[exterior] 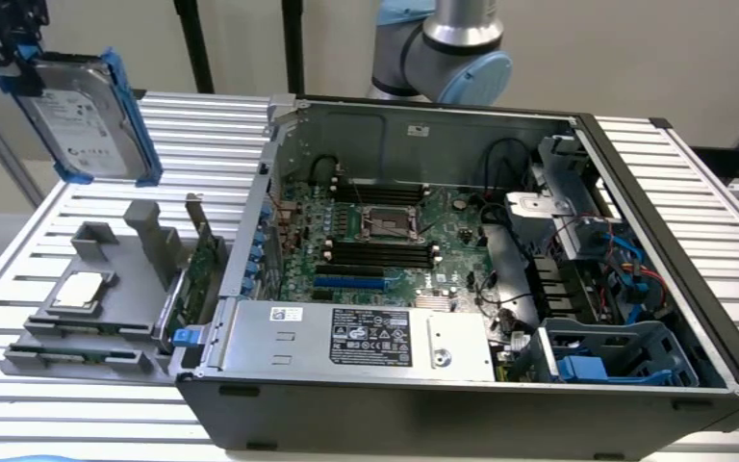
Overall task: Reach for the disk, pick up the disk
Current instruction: 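Pick up the disk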
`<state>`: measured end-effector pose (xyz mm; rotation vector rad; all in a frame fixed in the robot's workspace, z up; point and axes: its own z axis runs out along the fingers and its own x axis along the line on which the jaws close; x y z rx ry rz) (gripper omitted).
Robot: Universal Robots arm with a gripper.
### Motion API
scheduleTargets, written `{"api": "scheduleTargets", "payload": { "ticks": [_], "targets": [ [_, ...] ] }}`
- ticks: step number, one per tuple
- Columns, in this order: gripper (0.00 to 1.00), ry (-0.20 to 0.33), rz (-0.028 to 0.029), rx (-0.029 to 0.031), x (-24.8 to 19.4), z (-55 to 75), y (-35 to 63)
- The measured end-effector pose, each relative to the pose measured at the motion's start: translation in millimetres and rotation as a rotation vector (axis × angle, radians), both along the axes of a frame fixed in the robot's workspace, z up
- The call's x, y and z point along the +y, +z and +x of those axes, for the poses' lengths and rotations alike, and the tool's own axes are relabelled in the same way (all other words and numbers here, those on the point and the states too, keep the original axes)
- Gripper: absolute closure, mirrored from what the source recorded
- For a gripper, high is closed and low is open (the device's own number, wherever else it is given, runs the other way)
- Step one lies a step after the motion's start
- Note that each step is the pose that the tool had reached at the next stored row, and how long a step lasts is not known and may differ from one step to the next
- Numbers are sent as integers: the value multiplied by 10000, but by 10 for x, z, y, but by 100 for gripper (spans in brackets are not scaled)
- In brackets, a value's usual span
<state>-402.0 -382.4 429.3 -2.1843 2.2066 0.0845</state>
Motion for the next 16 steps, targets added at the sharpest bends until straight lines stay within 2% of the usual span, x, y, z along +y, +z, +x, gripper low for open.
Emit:
{"api": "scheduleTargets", "payload": {
  "ticks": [9,16],
  "targets": [
    [67,41,242,2,-7,399,311],
    [67,42,389,6,-21,717,554]
  ]
}}
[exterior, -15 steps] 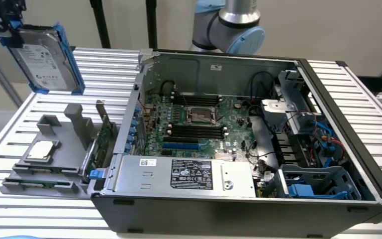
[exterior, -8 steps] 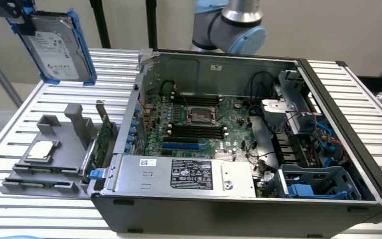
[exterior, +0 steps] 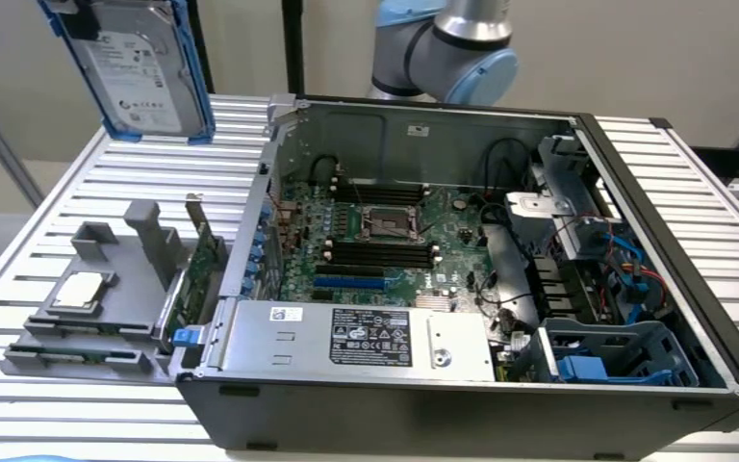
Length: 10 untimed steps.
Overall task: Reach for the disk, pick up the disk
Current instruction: 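Pick up the disk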
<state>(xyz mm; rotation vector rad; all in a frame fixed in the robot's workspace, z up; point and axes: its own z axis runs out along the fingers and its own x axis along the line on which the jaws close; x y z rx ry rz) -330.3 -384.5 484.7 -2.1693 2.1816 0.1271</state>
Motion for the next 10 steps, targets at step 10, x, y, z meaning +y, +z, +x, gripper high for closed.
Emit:
{"api": "scheduleTargets", "payload": {
  "ticks": [10],
  "targets": [
    [67,-1,151,17,-22,455,188]
  ]
}}
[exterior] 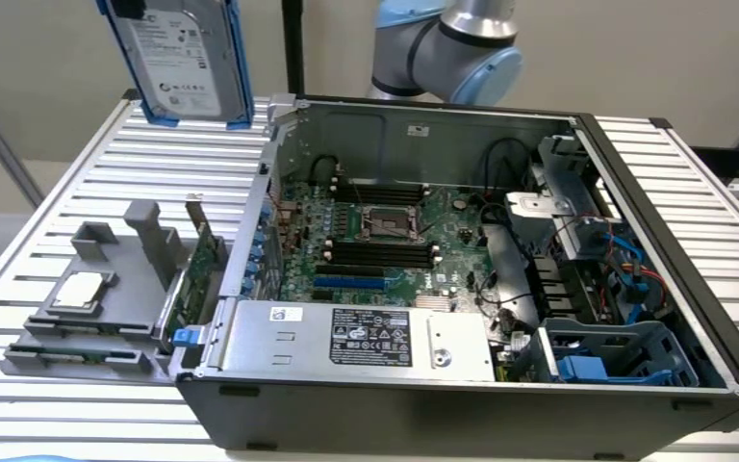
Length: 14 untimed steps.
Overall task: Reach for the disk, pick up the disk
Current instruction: 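Pick up the disk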
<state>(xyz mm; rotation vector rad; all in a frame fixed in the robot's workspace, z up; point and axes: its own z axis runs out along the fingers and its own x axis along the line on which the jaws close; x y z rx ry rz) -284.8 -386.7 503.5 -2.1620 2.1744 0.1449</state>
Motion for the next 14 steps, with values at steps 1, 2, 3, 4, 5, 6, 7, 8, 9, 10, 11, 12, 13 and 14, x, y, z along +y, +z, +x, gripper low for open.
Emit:
{"api": "scheduleTargets", "payload": {
  "ticks": [1,2,3,4,5,6,7,8,9,10,11,12,13,14],
  "targets": [
    [67,-1,6,0,-4,46,6],
    [67,0,8,2,-10,91,11],
    [67,-1,7,3,-17,136,14],
    [67,1,9,3,-27,183,14],
    [67,0,9,6,-37,227,15],
    [67,-1,8,8,-49,272,16],
    [67,-1,8,11,-62,317,16],
    [67,1,8,11,-76,363,16],
    [67,0,8,11,-90,407,17],
    [67,-1,8,11,-105,451,16],
    [67,1,8,11,-121,497,16],
    [67,0,8,12,-137,543,17],
    [67,-1,7,12,-153,589,17],
    [67,0,8,11,-170,634,17]
  ]
}}
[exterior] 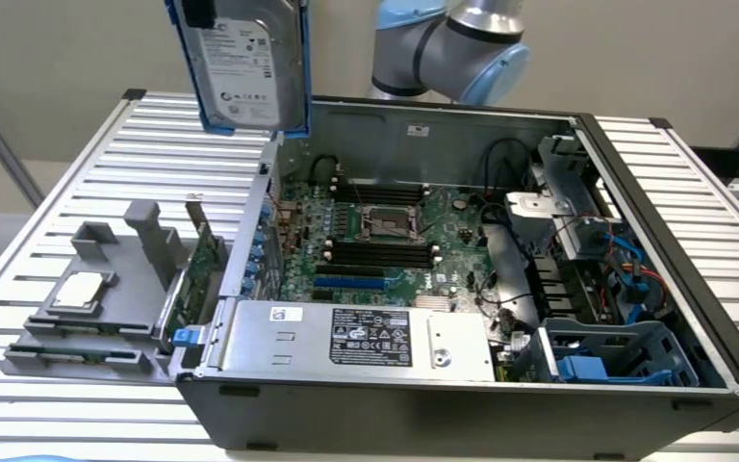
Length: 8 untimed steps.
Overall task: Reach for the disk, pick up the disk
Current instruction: 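Pick up the disk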
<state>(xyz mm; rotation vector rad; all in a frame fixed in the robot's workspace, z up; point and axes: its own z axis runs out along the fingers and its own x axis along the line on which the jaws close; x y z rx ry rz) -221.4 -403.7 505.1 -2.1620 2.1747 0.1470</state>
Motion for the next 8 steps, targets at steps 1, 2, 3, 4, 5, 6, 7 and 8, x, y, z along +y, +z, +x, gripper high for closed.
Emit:
{"api": "scheduleTargets", "payload": {
  "ticks": [1,2,3,4,5,6,7,8],
  "targets": [
    [67,1,0,0,-16,45,0],
    [67,0,0,0,-32,90,0],
    [67,-1,0,0,-48,135,0],
    [67,1,0,-1,-66,184,0],
    [67,0,0,-1,-82,229,0],
    [67,0,0,-1,-98,274,0],
    [67,1,-1,0,-114,319,0],
    [67,0,-1,0,-130,364,0]
  ]
}}
